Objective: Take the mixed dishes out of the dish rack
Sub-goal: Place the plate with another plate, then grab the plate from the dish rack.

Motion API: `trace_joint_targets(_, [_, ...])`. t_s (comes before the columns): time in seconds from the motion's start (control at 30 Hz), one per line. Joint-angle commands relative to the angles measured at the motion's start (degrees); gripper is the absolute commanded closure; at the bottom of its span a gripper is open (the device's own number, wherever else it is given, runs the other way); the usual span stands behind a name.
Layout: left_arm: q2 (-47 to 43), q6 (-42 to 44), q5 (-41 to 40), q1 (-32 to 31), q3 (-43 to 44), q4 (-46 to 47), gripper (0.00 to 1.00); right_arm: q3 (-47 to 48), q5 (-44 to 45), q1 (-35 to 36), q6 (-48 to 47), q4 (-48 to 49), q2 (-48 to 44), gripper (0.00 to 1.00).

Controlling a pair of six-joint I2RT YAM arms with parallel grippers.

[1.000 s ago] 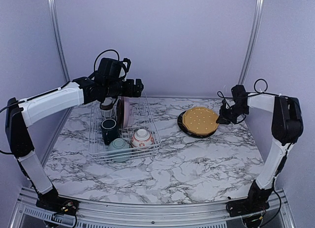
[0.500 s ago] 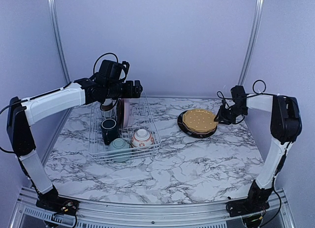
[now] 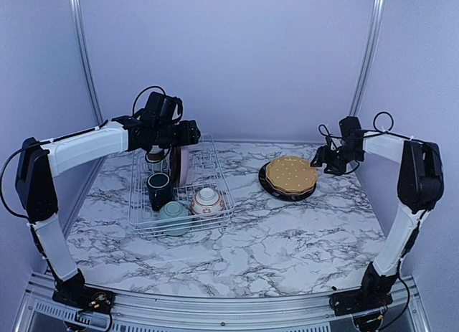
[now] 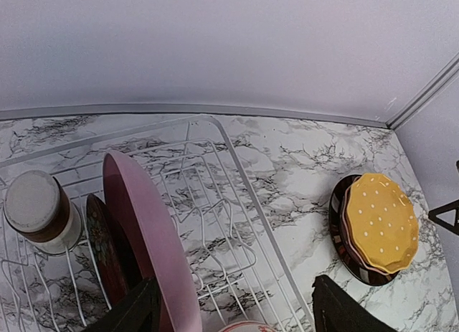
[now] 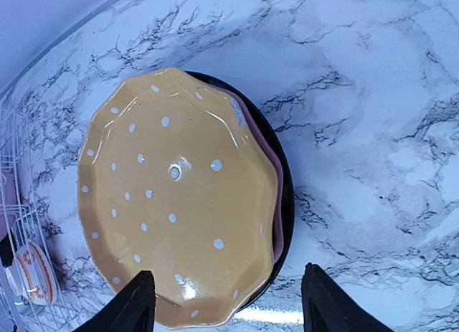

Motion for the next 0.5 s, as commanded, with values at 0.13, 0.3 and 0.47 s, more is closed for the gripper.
trace_joint_targets(0.13, [1.96,-2.04,5.65,1.57,-0.36,0.05,0.36,4.54,0.86,-0.11,-0.26,-3.07,-3.77,0.27])
trace_joint_targets(0.3, [2.87,-2.39,8.08,1.91,-1.02,1.84,0.41,5.62,-1.3,-0.12,-0.88,-2.88,-4.97,0.25])
trace_joint_targets(0.47, [3.85,-3.66,9.8,2.73,-1.77,3.63,0.48,5.47,-3.07,-0.11,-0.85,-1.99,-5.96,0.25])
